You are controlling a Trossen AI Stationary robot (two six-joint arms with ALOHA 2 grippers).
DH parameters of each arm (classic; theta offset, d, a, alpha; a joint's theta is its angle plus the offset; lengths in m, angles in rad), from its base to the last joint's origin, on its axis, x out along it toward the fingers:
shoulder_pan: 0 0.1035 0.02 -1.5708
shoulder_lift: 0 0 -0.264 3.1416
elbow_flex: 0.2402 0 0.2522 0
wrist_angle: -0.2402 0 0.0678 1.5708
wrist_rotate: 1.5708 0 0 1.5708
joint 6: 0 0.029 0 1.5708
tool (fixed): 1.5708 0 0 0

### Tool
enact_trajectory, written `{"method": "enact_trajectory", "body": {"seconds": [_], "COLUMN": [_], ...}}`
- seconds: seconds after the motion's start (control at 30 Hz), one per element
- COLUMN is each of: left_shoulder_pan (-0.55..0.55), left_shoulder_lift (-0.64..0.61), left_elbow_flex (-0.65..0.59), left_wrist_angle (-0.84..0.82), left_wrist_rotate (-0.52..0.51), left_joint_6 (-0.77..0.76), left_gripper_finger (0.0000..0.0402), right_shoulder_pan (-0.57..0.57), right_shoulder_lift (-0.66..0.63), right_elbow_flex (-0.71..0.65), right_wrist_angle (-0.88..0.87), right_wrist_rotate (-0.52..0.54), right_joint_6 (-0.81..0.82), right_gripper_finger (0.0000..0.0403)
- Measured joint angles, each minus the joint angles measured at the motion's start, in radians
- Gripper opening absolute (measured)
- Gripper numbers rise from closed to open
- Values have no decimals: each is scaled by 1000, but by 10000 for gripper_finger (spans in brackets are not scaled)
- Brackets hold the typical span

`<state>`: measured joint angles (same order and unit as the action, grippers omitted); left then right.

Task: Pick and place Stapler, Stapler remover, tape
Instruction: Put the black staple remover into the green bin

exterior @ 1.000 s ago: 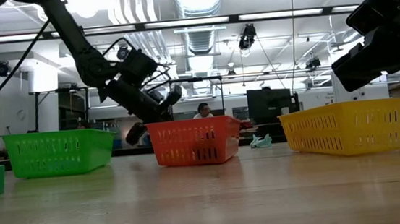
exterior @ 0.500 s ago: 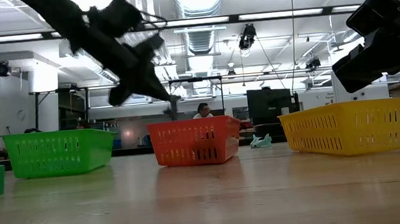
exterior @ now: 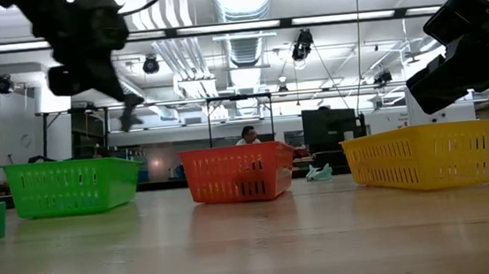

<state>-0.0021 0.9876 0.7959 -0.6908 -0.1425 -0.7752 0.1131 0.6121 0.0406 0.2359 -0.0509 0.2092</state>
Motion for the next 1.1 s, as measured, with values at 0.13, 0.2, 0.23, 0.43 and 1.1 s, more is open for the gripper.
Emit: {"method": "enact_trajectory", "body": {"seconds": [0.13,0.2,0.23,0.43,1.1], "left_shoulder_pan": [-71,-96,-104,-111,-111], "left_shoulder_lift": [6,19,27,79,244], "left_elbow_flex": [0,-1,-1,-16,-19], "left_wrist_angle": [-107,-136,-144,-151,-155], "left_wrist_rotate": [-20,-27,-29,-13,56], "left_joint_6": [-85,-103,-110,-116,-97], "left_gripper_finger": [4,4,4,4,9], "right_shoulder_pan": [0,0,0,0,0], "right_shoulder_lift": [0,0,0,0,0], "right_elbow_flex": [0,0,0,0,0], "right_wrist_angle": [0,0,0,1,0], "right_wrist_rotate": [0,0,0,0,0], "right_joint_6": [-2,-2,-2,0,-2], "right_gripper_finger": [8,8,8,8,8]}}
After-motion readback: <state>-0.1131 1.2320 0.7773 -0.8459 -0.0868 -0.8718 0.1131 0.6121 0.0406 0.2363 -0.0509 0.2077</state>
